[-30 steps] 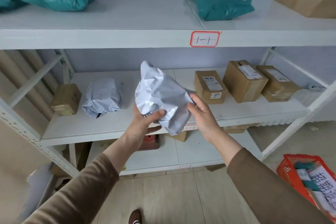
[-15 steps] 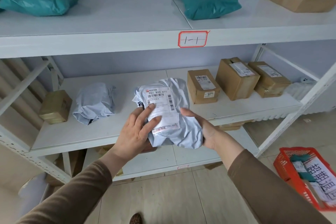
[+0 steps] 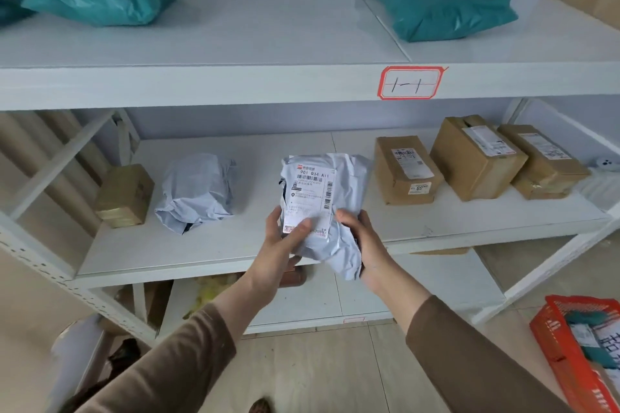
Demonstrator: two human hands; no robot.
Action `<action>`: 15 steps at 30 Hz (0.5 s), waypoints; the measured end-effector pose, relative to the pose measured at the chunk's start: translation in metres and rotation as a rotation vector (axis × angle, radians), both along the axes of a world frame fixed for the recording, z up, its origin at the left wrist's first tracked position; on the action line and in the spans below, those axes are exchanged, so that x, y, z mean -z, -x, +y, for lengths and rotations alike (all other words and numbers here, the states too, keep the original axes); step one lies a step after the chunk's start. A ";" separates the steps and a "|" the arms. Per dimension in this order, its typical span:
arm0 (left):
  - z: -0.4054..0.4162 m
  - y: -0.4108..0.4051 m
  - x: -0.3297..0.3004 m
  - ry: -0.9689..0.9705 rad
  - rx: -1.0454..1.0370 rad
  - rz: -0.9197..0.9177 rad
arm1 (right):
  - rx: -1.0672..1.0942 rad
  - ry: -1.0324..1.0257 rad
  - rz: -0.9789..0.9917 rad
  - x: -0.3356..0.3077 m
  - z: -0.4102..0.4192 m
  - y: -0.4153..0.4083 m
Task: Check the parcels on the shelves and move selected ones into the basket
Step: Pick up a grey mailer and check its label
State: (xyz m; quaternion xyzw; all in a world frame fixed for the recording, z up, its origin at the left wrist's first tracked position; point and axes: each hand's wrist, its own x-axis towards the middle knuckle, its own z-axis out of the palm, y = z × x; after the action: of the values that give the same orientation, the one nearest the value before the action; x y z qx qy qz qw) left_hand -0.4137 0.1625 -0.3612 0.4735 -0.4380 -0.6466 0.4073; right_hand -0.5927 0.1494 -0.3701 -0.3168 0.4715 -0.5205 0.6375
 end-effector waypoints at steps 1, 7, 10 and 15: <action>-0.009 -0.002 0.004 -0.024 -0.025 0.010 | -0.037 -0.034 0.018 0.003 -0.010 -0.006; -0.081 -0.020 0.026 -0.180 -0.206 0.105 | -0.203 -0.196 0.199 0.007 -0.082 -0.031; -0.120 -0.026 0.032 -0.207 -0.294 0.111 | -0.194 -0.205 0.199 0.008 -0.122 -0.046; -0.178 -0.039 0.044 -0.234 -0.368 0.040 | -0.153 -0.162 0.274 0.021 -0.166 -0.067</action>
State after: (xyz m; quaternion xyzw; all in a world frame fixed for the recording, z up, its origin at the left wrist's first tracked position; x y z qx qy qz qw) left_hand -0.3752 -0.0159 -0.4047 0.5768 -0.2580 -0.6169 0.4692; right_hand -0.5258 -0.0171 -0.3907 -0.3675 0.5689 -0.3827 0.6284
